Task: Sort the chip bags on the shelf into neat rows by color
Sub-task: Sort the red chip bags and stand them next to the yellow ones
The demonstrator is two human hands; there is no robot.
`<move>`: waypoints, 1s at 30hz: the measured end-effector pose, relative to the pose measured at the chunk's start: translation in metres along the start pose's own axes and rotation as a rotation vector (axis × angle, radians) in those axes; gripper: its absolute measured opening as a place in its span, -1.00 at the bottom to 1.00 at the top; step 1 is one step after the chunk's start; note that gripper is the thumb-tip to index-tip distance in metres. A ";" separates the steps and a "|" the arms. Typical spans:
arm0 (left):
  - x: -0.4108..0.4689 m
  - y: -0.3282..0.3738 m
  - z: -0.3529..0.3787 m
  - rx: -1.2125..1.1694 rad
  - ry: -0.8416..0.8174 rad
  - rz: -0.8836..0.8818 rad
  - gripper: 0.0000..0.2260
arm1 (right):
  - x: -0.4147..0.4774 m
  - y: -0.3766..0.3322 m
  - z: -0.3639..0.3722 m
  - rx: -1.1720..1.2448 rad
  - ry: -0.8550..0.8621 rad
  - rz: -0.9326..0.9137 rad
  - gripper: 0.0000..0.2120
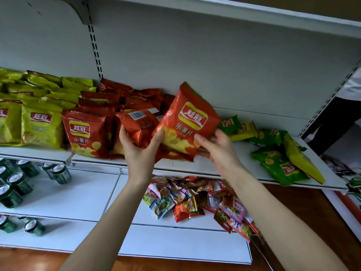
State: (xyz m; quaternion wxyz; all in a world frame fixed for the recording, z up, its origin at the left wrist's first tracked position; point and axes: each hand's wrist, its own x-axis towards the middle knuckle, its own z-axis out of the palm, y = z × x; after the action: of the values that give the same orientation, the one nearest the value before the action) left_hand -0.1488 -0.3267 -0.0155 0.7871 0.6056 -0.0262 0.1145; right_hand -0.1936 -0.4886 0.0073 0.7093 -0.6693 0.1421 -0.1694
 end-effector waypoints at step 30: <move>0.014 -0.020 0.065 0.281 0.022 0.127 -0.40 | 0.201 0.044 -0.124 -0.533 0.482 -0.013 -0.52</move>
State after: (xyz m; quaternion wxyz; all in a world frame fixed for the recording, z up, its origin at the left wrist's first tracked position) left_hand -0.1250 -0.3922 -0.0144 0.6860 0.7056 -0.0396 0.1729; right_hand -0.0637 -0.6849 -0.0393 0.4548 -0.7726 0.3399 -0.2840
